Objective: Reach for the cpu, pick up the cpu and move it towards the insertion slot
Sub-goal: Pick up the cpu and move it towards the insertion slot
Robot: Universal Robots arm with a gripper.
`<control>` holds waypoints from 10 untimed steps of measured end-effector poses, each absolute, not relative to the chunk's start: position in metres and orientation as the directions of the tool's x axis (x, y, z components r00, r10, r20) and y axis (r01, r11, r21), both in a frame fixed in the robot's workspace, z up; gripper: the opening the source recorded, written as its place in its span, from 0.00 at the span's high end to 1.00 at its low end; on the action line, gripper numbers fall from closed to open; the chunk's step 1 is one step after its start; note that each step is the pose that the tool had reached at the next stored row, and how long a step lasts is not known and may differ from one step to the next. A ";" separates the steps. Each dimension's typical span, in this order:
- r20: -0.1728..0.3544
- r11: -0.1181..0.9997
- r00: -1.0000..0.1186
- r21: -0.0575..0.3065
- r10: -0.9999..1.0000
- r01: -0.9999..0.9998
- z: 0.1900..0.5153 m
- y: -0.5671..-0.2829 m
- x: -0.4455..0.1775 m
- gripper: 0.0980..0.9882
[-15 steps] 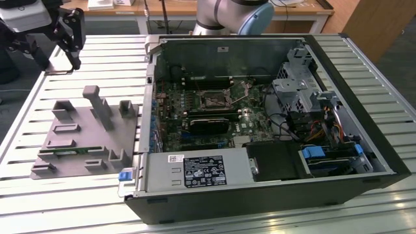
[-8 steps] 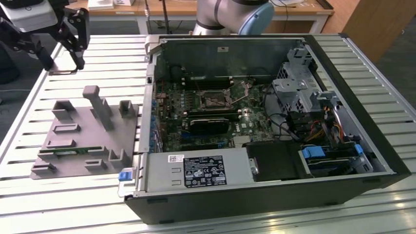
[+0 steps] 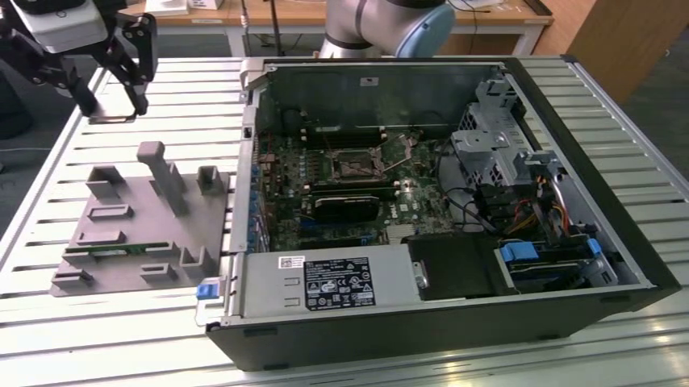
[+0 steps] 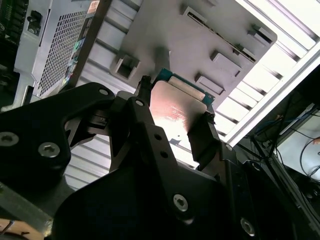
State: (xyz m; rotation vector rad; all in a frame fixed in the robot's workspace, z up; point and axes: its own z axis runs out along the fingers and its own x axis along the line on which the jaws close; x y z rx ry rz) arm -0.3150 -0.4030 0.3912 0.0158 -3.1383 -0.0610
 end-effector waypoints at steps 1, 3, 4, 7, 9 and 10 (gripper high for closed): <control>0.002 0.999 -1.000 0.039 -0.010 -0.010 0.391 -0.403 -0.314 0.50; 0.002 0.999 -1.000 0.039 -0.010 -0.010 0.391 -0.403 -0.311 0.50; 0.002 0.999 -1.000 0.039 -0.010 -0.010 0.391 -0.403 -0.310 0.50; 0.002 0.999 -1.000 0.039 -0.010 -0.010 0.391 -0.403 -0.306 0.50; 0.002 0.999 -1.000 0.039 -0.010 -0.010 0.391 -0.403 -0.303 0.50; 0.002 0.999 -1.000 0.039 -0.010 -0.010 0.391 -0.403 -0.302 0.50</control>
